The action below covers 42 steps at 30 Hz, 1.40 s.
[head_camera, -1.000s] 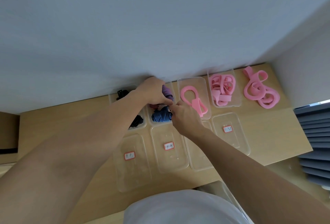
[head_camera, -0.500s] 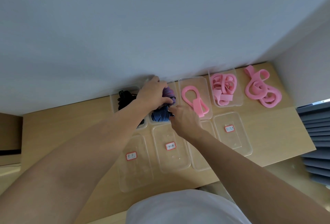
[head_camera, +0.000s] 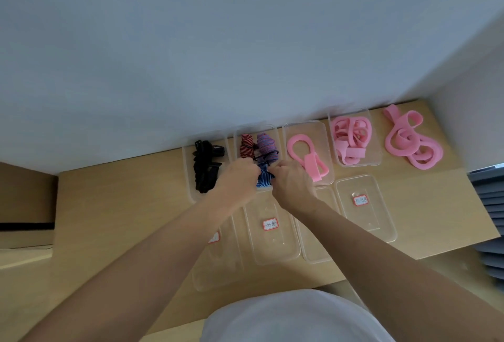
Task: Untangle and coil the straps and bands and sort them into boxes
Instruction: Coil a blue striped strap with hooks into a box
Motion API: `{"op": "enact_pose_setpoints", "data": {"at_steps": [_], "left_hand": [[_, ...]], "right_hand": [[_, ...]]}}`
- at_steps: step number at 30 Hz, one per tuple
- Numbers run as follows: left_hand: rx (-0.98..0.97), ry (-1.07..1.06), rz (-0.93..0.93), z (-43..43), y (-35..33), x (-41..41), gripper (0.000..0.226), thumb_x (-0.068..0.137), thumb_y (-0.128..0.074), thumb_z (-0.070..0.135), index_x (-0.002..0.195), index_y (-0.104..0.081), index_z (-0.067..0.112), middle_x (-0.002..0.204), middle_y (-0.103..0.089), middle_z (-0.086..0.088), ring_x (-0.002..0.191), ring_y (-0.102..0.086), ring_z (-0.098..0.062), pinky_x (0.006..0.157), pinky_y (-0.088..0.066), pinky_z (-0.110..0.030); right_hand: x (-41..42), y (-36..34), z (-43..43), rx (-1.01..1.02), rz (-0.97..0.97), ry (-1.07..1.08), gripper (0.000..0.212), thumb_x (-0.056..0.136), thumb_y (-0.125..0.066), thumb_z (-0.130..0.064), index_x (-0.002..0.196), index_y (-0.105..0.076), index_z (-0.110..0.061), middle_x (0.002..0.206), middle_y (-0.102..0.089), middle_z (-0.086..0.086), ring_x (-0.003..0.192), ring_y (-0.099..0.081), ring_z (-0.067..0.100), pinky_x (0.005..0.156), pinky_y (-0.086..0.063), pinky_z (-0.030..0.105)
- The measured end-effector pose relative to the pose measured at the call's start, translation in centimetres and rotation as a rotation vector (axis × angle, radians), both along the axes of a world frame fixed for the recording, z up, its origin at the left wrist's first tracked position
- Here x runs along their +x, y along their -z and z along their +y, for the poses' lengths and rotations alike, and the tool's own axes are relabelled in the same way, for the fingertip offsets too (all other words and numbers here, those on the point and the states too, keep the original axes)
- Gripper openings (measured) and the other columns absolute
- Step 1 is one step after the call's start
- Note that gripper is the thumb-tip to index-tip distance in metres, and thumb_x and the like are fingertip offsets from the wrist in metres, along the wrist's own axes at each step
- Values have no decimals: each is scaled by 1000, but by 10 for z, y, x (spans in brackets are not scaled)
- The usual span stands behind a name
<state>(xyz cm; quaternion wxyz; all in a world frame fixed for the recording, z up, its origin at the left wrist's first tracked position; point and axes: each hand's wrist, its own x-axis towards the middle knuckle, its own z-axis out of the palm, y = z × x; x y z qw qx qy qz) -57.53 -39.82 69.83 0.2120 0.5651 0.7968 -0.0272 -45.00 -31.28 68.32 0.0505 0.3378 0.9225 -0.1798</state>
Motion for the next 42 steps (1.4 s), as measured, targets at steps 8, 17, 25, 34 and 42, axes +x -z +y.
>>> {"op": "enact_pose_setpoints", "data": {"at_steps": [8, 17, 25, 34, 42], "left_hand": [[-28, 15, 115, -2, 0, 1, 23, 100, -52, 23, 112, -71, 17, 105, -65, -7, 102, -60, -29, 83, -53, -42], [58, 28, 165, -5, 15, 6, 59, 104, -46, 36, 156, -31, 12, 166, -26, -3, 153, -24, -24, 120, -24, -44], [97, -23, 223, -3, 15, 9, 55, 99, -47, 40, 149, -41, 18, 168, -12, -10, 147, -25, -28, 113, -26, -49], [-26, 18, 176, 4, 11, -4, 69, 101, -41, 56, 159, -27, 21, 168, -5, -23, 156, -4, -39, 124, 2, -58], [-46, -63, 38, 9, 19, 0, 71, 101, -50, 44, 158, -24, 10, 168, 3, -22, 155, 3, -44, 127, 1, -48]], "right_hand": [[-5, 0, 6, 134, -39, -94, 10, 89, -59, -15, 88, -69, -16, 93, -65, 1, 92, -57, 27, 71, -45, 36], [-1, -9, 2, 232, -215, -166, 56, 99, -42, -27, 154, -33, -16, 165, -25, 2, 152, -18, 30, 114, -20, 59], [1, -7, 4, 235, -301, -217, 63, 101, -35, -29, 160, -16, -19, 169, -8, 2, 155, 2, 32, 115, 4, 68], [-15, -2, 3, 219, -307, -181, 68, 101, -37, -36, 160, -12, -14, 169, -5, 8, 155, 5, 31, 116, 4, 68], [-14, -4, 4, 176, -265, -205, 64, 97, -45, -26, 157, -24, -16, 167, -16, 7, 156, -1, 27, 116, 1, 67]]}}
